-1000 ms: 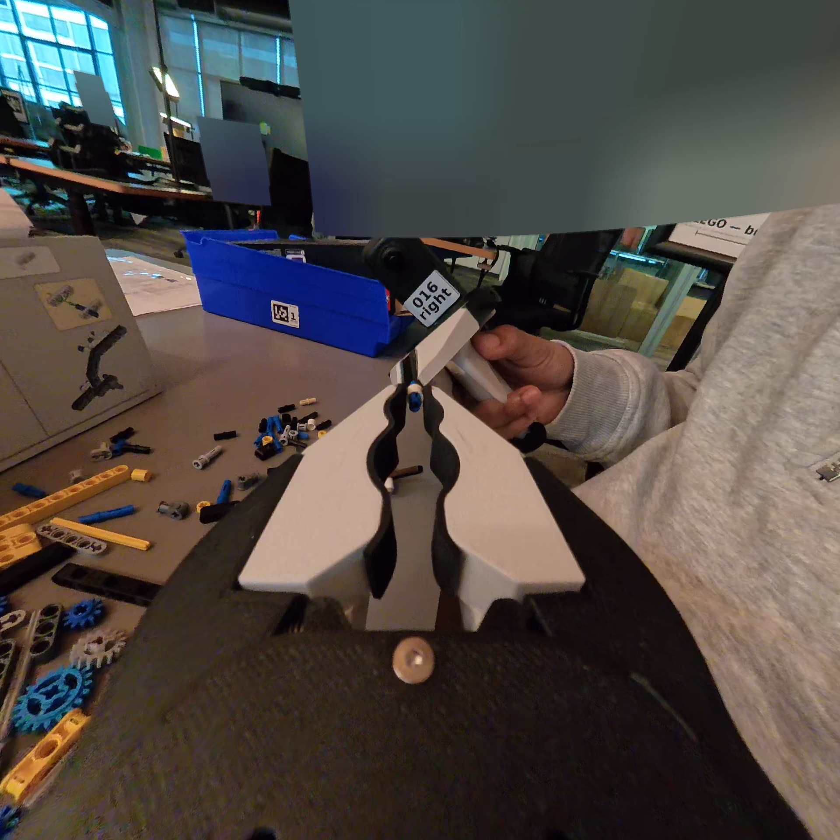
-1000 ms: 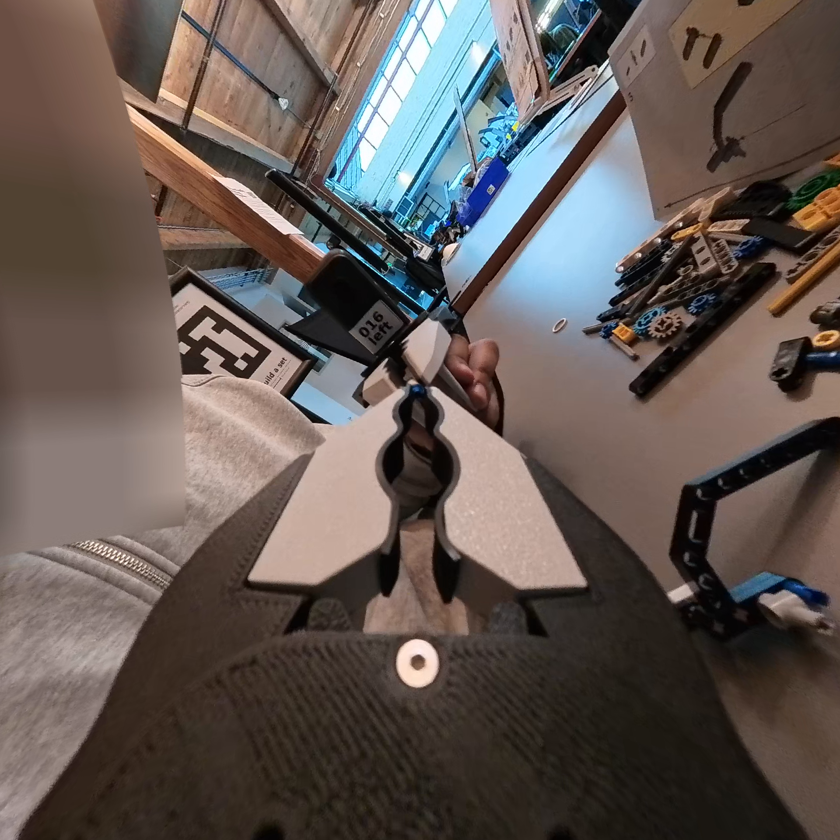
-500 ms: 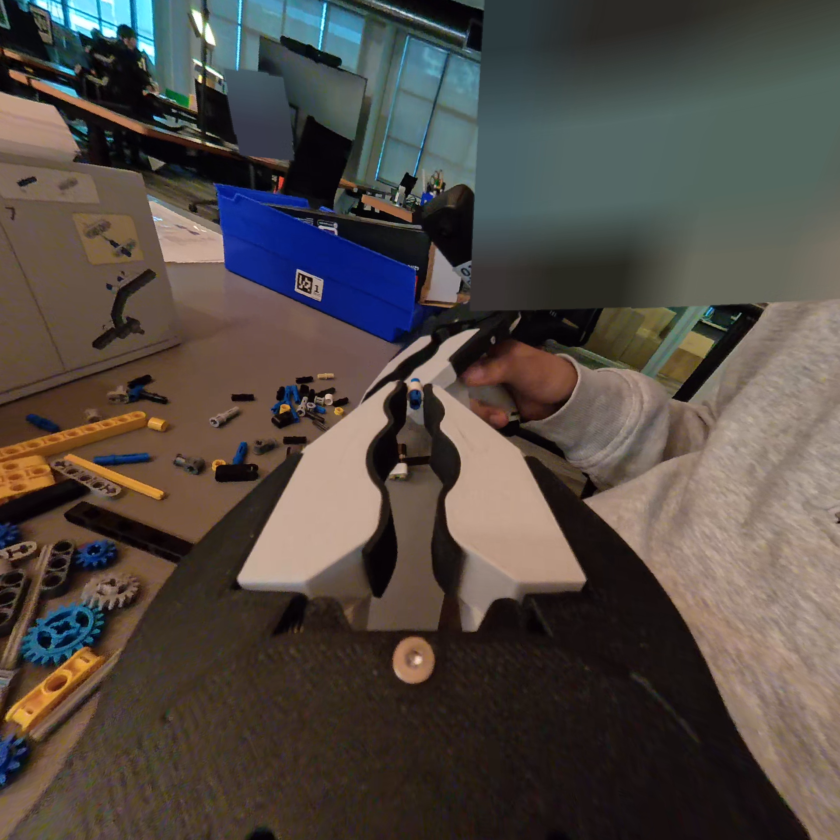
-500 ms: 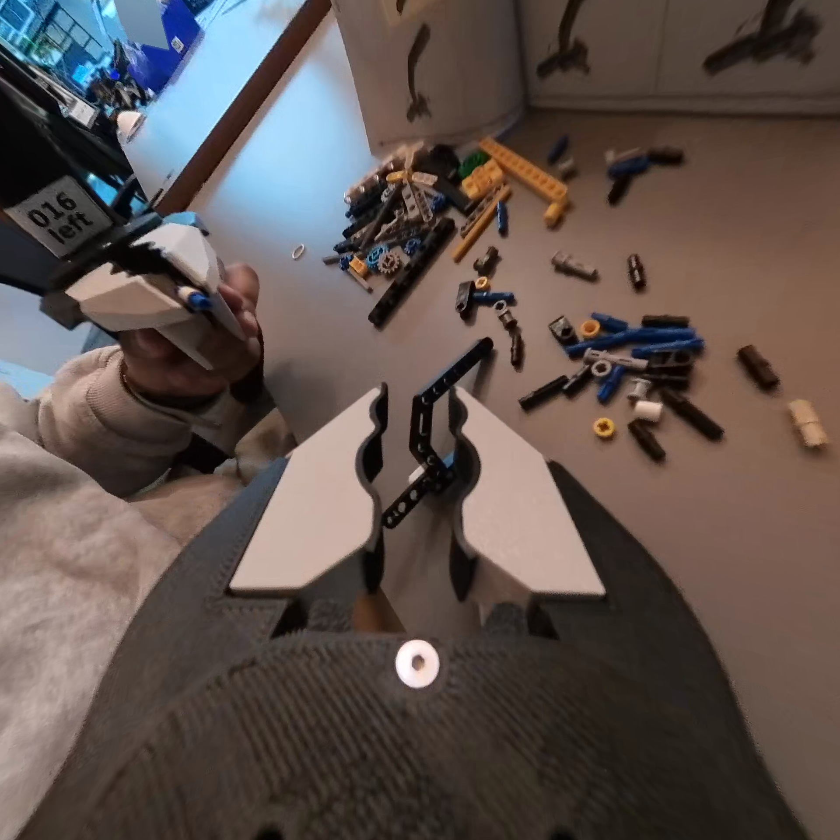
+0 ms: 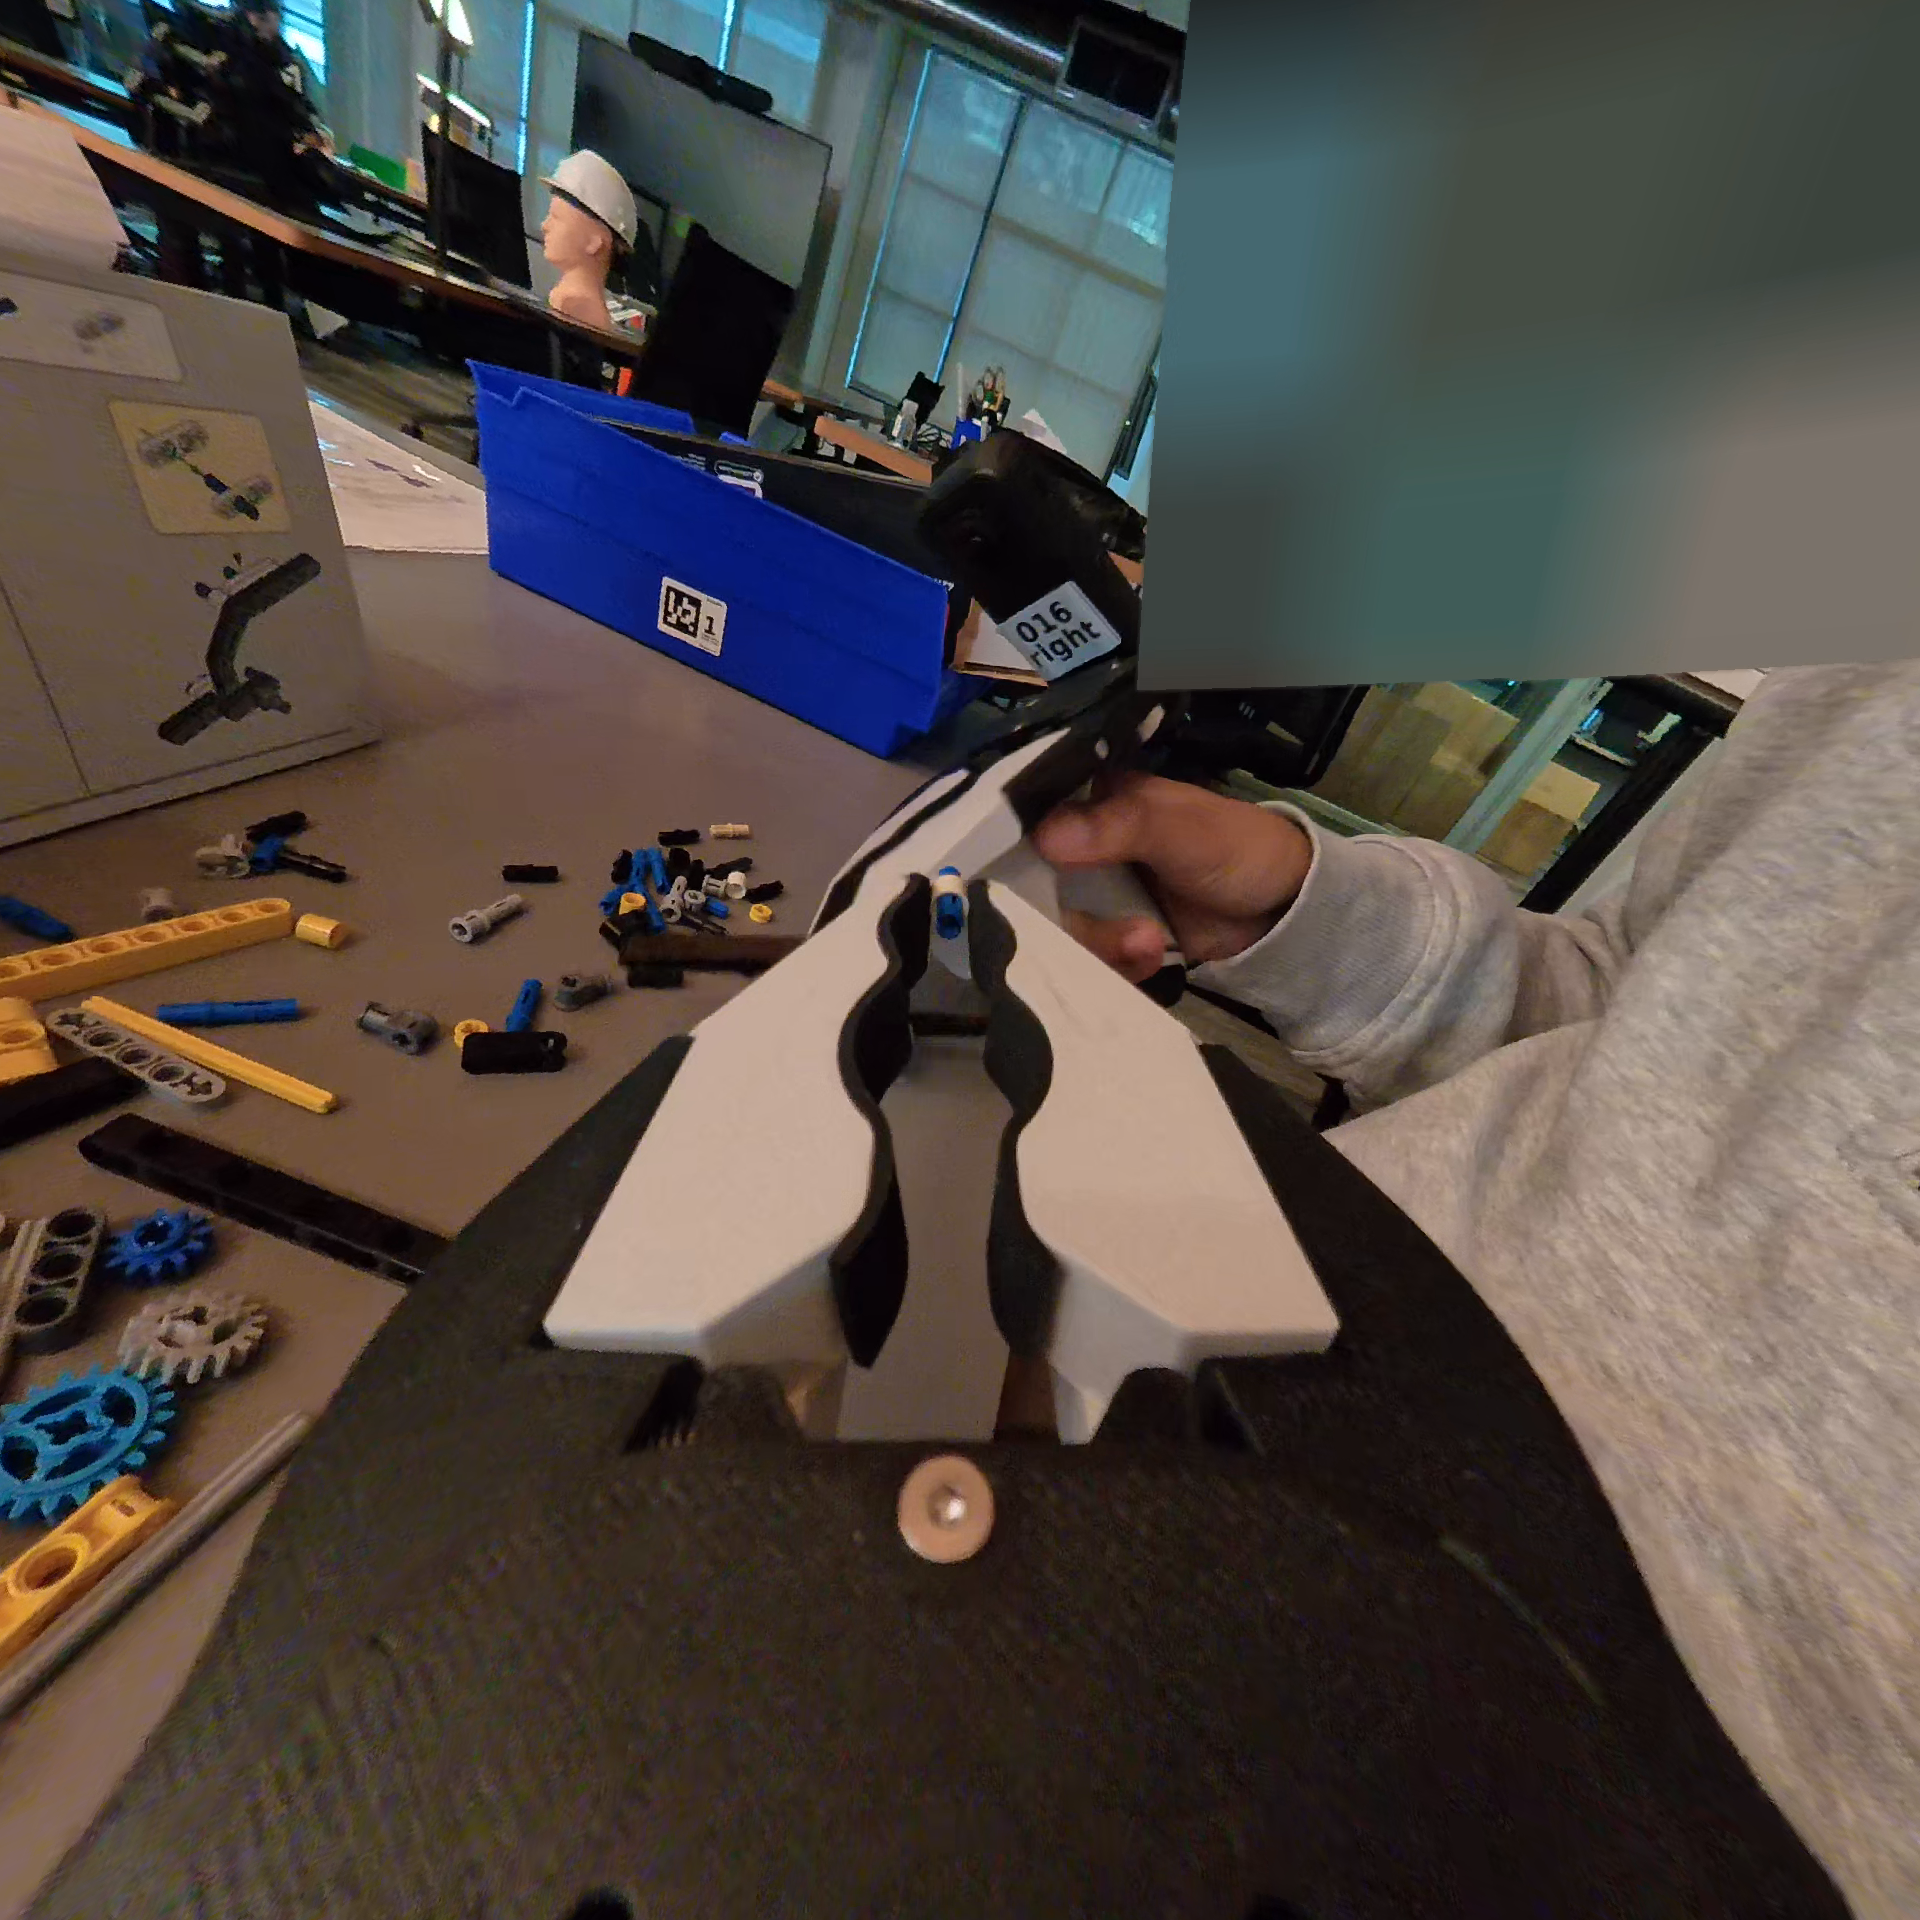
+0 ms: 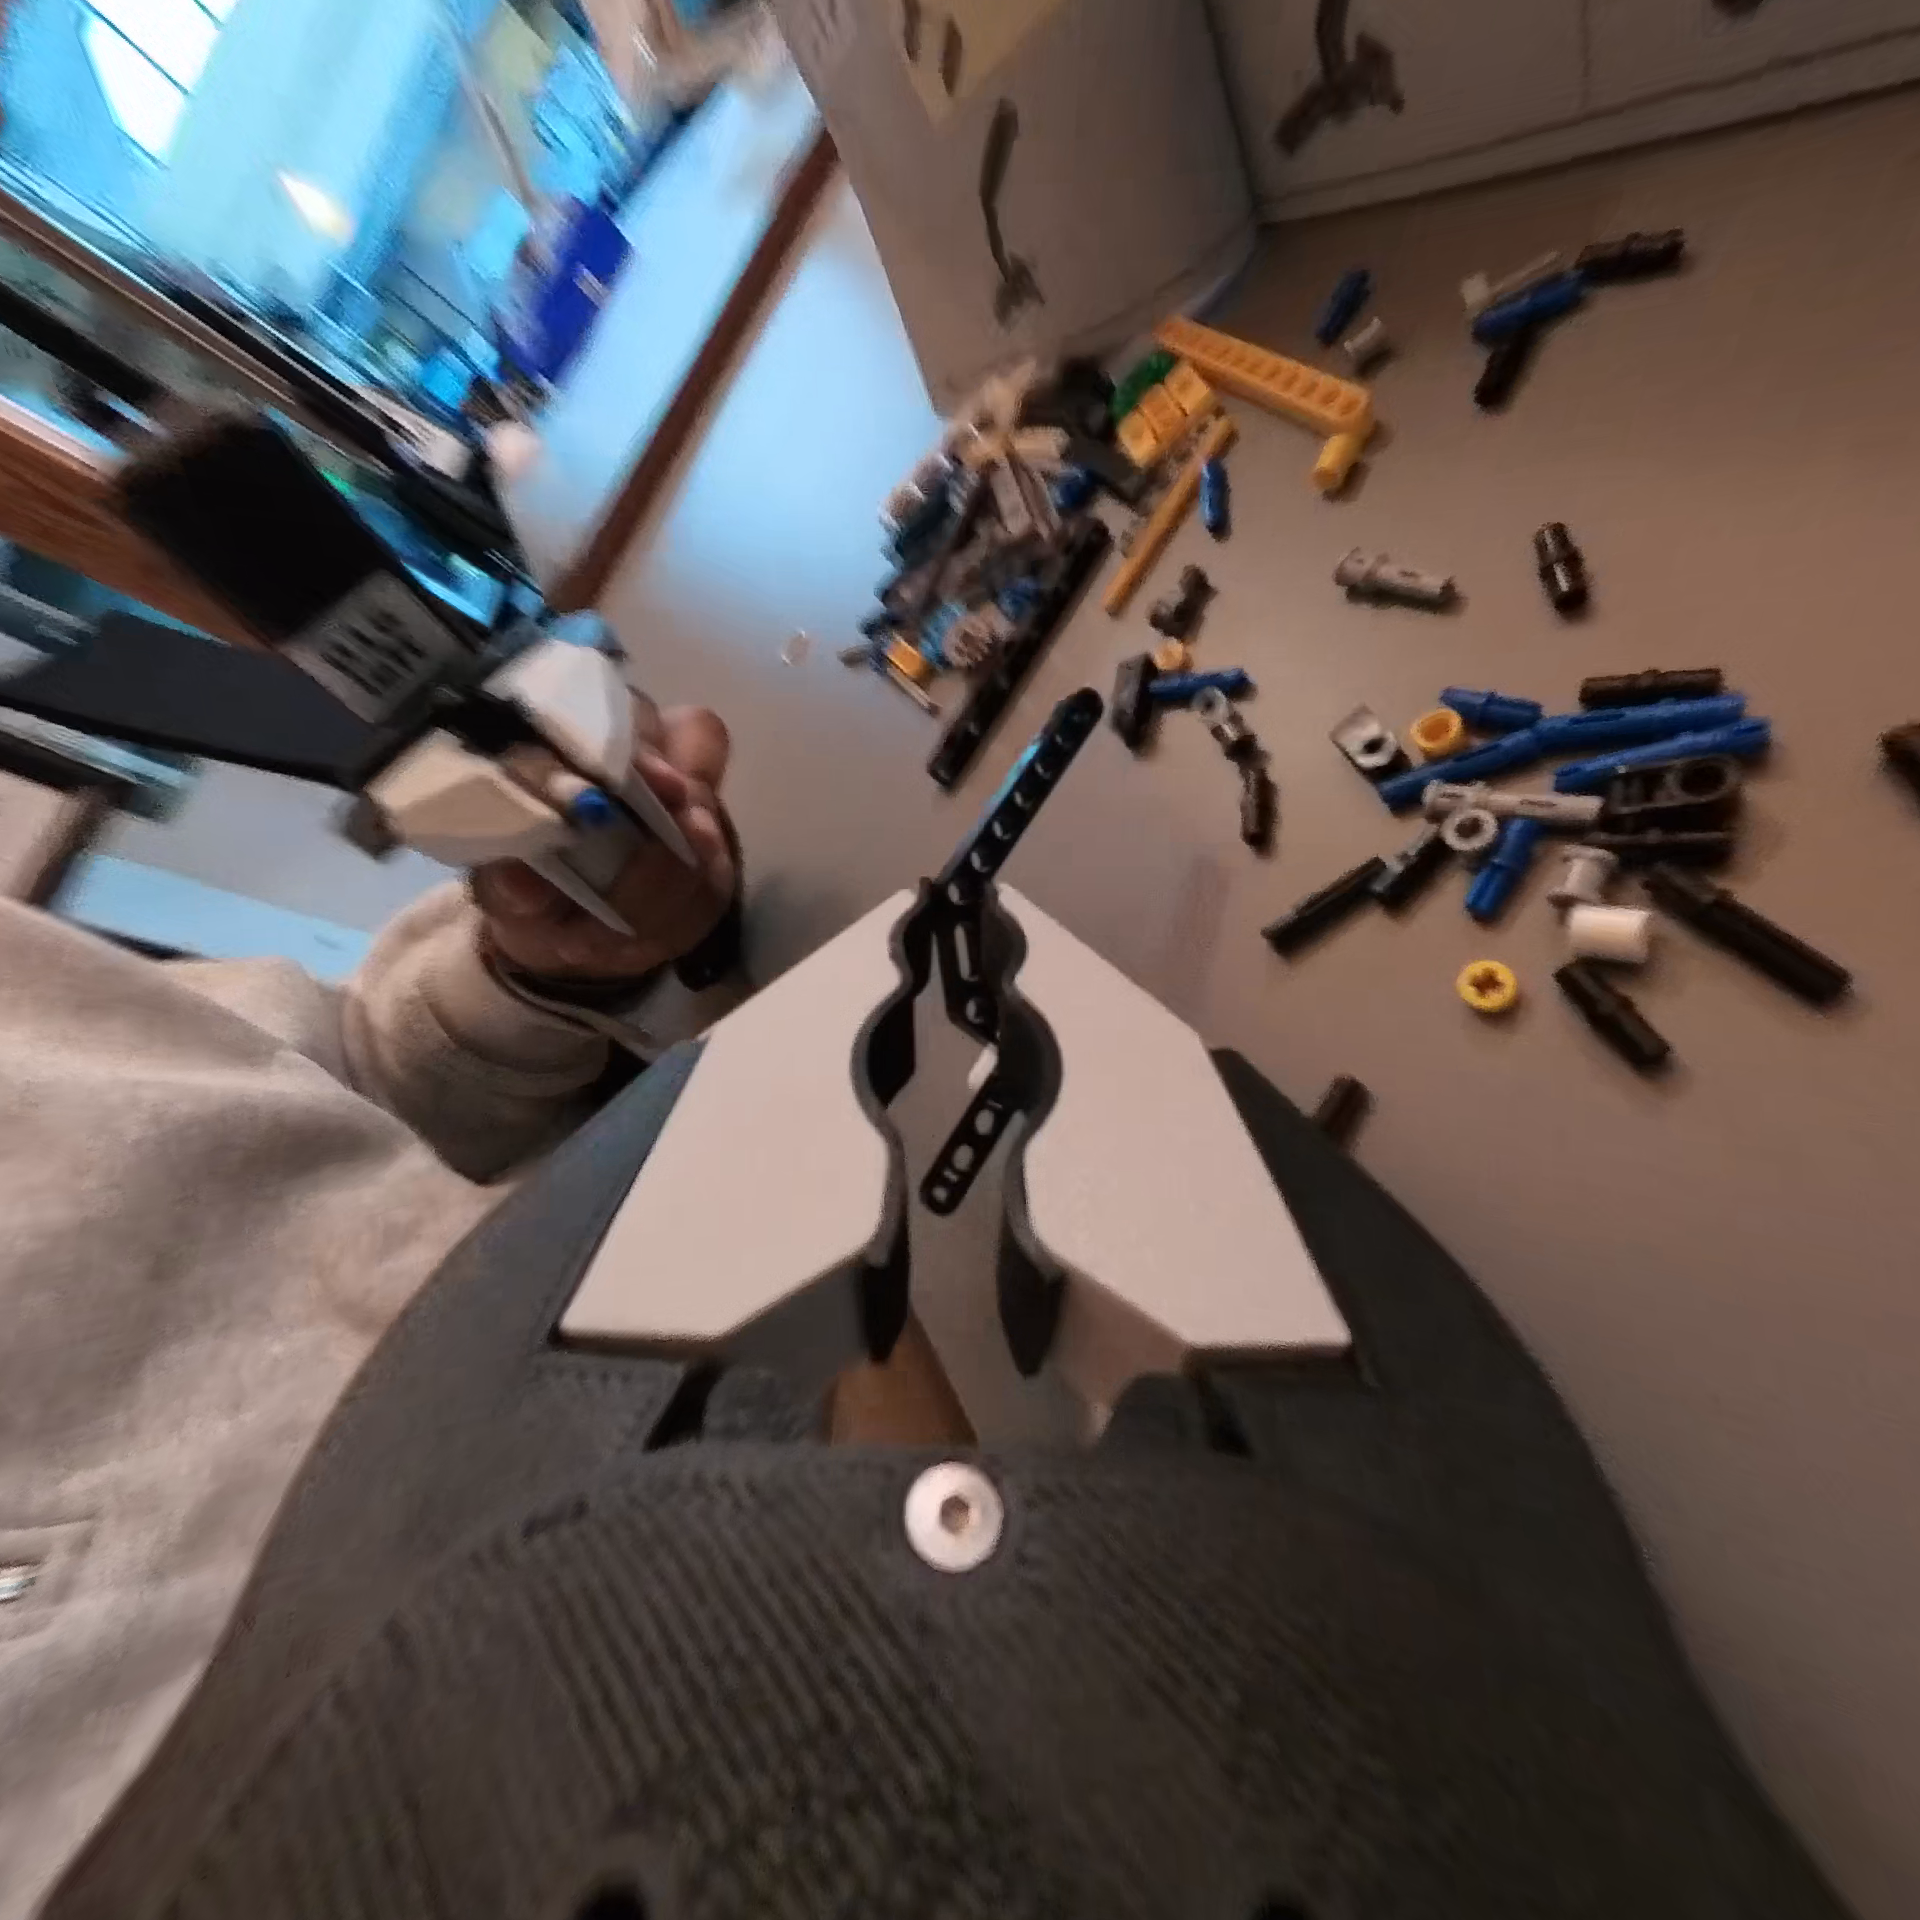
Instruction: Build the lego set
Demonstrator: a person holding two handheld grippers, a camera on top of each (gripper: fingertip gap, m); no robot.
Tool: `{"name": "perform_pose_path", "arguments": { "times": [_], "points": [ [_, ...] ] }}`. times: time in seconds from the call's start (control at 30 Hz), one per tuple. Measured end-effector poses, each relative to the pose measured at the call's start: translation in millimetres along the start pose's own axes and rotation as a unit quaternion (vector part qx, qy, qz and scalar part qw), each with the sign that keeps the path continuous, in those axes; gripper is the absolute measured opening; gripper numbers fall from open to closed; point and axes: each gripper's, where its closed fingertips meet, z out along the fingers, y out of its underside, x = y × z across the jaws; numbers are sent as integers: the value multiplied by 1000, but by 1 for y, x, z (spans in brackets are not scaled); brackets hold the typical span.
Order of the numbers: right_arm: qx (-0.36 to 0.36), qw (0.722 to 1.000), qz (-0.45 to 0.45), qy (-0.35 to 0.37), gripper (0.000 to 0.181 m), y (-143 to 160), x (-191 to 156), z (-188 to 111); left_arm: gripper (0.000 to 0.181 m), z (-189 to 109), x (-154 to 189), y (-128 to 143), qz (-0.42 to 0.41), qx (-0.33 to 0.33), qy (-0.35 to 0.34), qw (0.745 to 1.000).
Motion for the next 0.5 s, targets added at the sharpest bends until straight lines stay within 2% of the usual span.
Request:
{"name": "perform_pose_path", "arguments": {
  "times": [0.1,0.23,0.33,0.5],
  "points": [
    [88,989,68,-102,5,-28,-22,-15,5,1,0,-3,10,7,-12,1000],
    [159,936,185,-254,4,-50,-47,-31,5,4,8,-20,30,33,-29,999],
    [168,913,225,-296,4,-50,-57,-25,5,7,14,-26,64,32,-48,996],
    [165,914,212,-304,4,-47,-70,-15,5,5,11,-27,62,38,-68,995]
  ]
}}
